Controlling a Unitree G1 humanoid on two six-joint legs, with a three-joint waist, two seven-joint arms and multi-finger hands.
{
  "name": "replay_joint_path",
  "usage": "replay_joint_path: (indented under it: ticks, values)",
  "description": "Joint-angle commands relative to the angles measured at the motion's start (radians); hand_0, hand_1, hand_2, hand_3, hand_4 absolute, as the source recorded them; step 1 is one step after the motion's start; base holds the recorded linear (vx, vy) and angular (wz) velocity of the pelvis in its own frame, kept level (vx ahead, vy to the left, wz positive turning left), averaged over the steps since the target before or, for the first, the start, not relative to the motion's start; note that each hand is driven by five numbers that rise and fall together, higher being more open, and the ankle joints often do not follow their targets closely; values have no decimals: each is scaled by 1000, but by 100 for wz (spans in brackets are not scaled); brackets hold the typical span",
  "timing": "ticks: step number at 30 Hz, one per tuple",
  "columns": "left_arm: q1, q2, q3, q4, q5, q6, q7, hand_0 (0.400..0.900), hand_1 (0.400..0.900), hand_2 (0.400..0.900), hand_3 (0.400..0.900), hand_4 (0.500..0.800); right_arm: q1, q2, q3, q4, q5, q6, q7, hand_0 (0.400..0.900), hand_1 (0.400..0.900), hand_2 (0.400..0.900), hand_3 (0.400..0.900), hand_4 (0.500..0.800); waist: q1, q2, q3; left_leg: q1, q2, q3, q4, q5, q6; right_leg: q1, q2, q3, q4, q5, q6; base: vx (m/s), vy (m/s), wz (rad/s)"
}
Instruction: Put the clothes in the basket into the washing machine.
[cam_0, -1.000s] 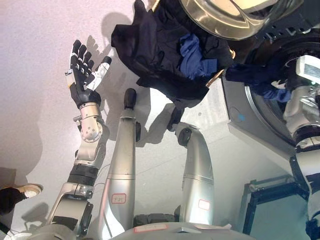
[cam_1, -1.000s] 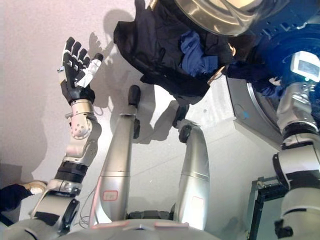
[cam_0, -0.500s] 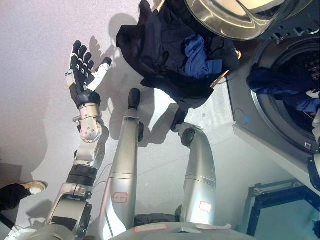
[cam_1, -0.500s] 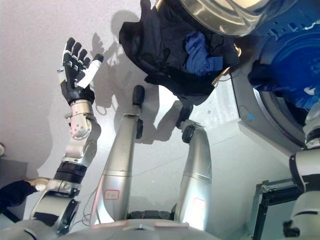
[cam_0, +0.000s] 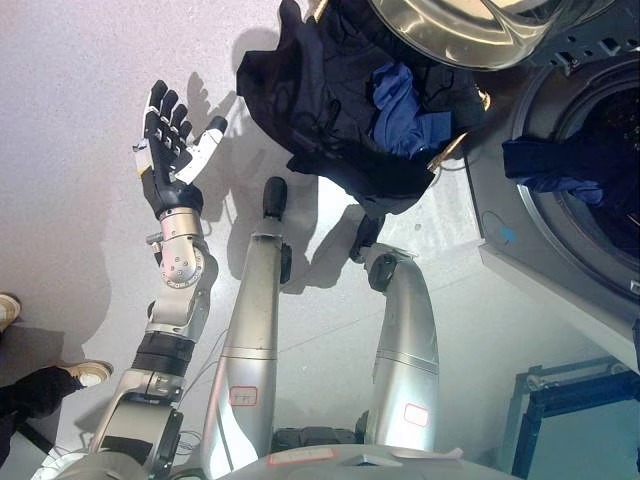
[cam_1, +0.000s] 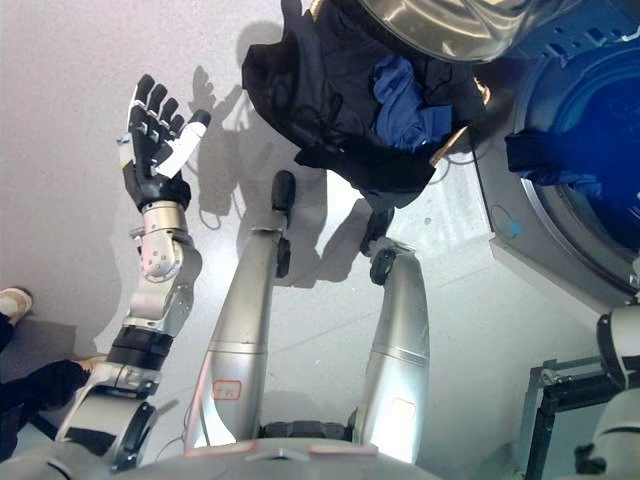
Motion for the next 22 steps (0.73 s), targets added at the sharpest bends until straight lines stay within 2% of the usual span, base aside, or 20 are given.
replay_joint_path:
  ticks: [1,5,7,11,15,22]
  values:
    - [104,-43,58,-76,20,-74,15,900,900,900,900,800,15,-76,85,-2,56,29,-56,900,900,900,900,800,-64,50,-150,-53,10,-44,16,-78,-3,-58,57,-27,-37,29,7,-10,6,-7]
    - [85,-57,88,-69,13,-74,37,900,900,900,900,800,-6,-28,65,-142,120,-2,-68,900,900,900,900,800,-87,39,-151,-52,18,-43,10,-80,-3,-52,66,-32,-54,34,6,-6,10,-8]
    - [84,-64,106,-74,11,-69,43,900,900,900,900,800,26,-11,25,-286,132,1,-75,900,900,900,900,800,-103,34,-150,-50,19,-42,6,-81,-2,-47,71,-31,-60,32,6,-3,16,-8]
    - [90,-80,141,-69,-1,-64,47,900,900,900,900,800,209,32,-133,-548,130,-1,-84,900,900,900,900,800,-134,27,-144,-49,21,-48,7,-87,1,-43,77,-31,-61,29,6,-6,12,-6]
    - [101,-80,149,-72,-23,-62,30,900,900,900,900,800,396,91,-260,-666,120,-8,-53,900,900,900,900,800,-143,17,-145,-51,19,-51,9,-89,1,-43,79,-34,-59,26,7,-5,2,-2]
    - [114,-71,153,-71,-43,-55,-4,900,900,900,900,800,547,136,-317,-726,147,-64,37,900,900,900,900,800,-148,-3,-142,-44,24,-52,0,-87,3,-37,82,-35,-71,33,9,-16,3,-6]
